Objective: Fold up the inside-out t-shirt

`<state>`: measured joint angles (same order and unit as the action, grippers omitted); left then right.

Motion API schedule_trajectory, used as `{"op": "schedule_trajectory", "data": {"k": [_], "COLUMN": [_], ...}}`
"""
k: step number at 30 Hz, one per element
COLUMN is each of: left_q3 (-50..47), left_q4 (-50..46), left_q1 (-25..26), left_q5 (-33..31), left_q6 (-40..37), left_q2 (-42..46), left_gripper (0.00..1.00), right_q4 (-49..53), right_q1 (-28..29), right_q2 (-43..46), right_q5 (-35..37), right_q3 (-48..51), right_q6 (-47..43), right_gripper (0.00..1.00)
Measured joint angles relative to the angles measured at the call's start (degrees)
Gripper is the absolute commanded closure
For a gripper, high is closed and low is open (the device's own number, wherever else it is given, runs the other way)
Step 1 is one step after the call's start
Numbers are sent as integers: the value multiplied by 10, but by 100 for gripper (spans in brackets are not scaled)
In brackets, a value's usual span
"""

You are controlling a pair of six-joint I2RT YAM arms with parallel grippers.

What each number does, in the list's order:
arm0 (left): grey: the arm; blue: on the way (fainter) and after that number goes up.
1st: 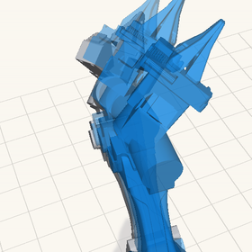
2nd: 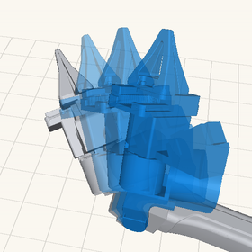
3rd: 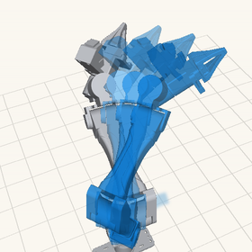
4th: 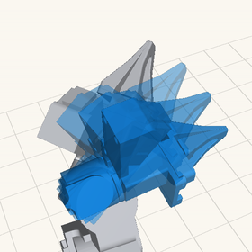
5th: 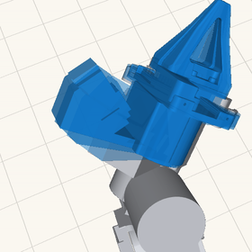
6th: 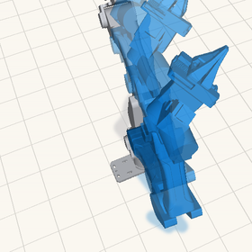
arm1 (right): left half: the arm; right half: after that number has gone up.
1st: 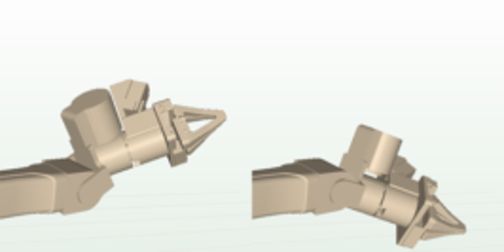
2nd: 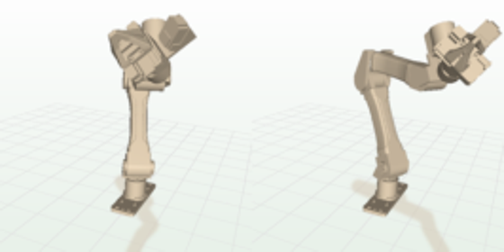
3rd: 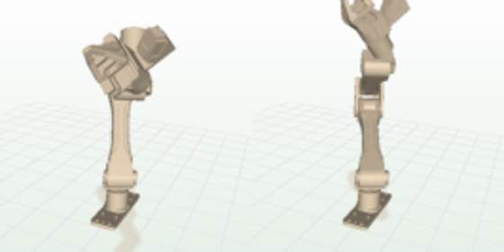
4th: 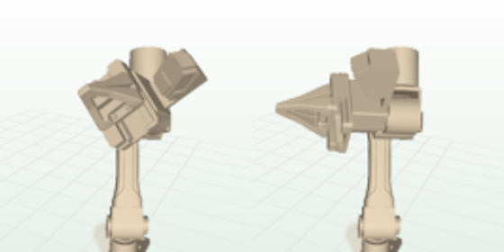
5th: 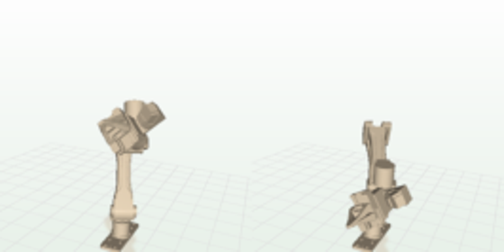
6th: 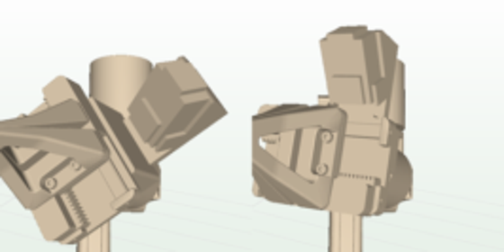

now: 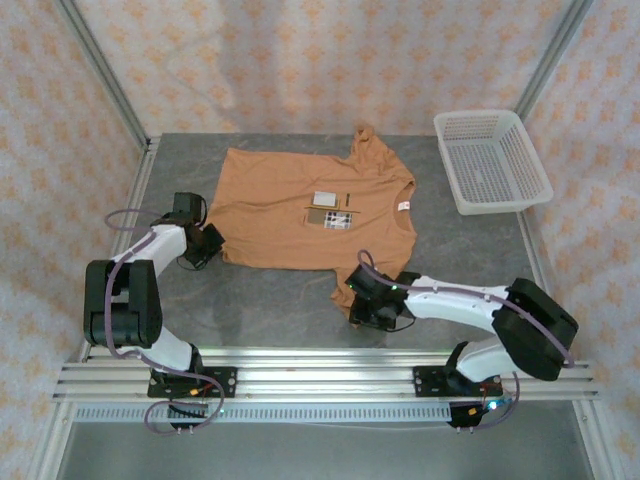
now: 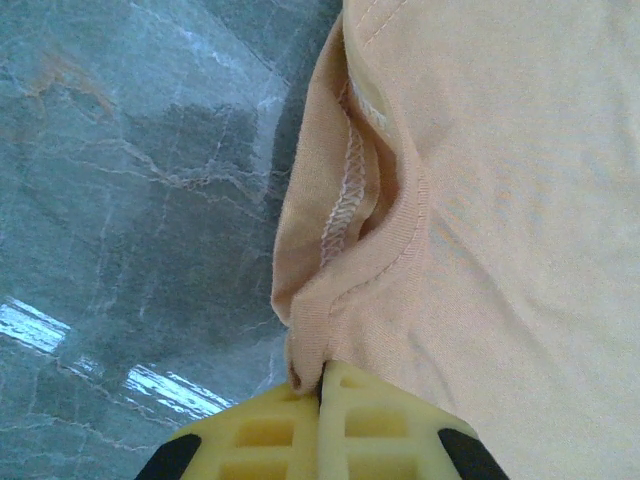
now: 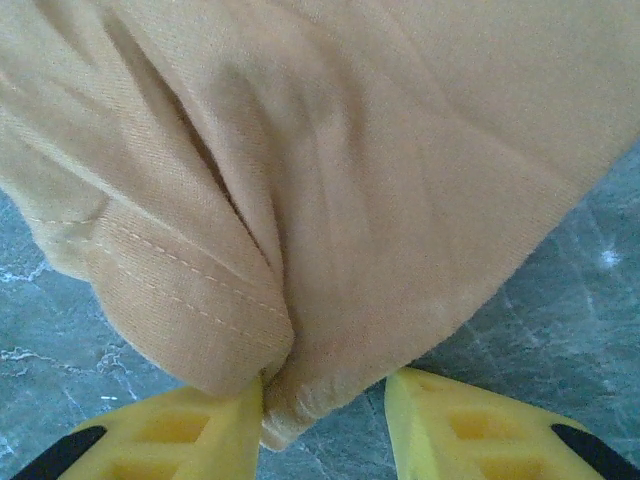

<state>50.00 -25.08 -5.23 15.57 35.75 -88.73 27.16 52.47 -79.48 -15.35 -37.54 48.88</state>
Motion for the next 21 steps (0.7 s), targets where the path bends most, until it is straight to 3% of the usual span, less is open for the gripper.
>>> {"op": "schedule_trajectory", "data": {"k": [8, 13, 16, 21], "left_q3": [1, 18, 47, 154], "left_q4": [-8, -33, -57, -90], "left_q1": [0, 0, 0, -1], "left_q5": [0, 0, 4, 8], "left_q6": [0, 0, 0, 13], "left_q2": [4, 22, 56, 132], "left_gripper": [100, 100, 100, 100], "right_q4": [65, 93, 146, 166], "right_q1": [0, 2, -13, -118], "right_q2": [-38, -38, -2, 118], "right_q5": [21, 63, 127, 231], "right_q3": [-42, -94, -169, -302], "right_q6": [2, -20, -55, -149], "right_gripper": [100, 100, 100, 100]}}
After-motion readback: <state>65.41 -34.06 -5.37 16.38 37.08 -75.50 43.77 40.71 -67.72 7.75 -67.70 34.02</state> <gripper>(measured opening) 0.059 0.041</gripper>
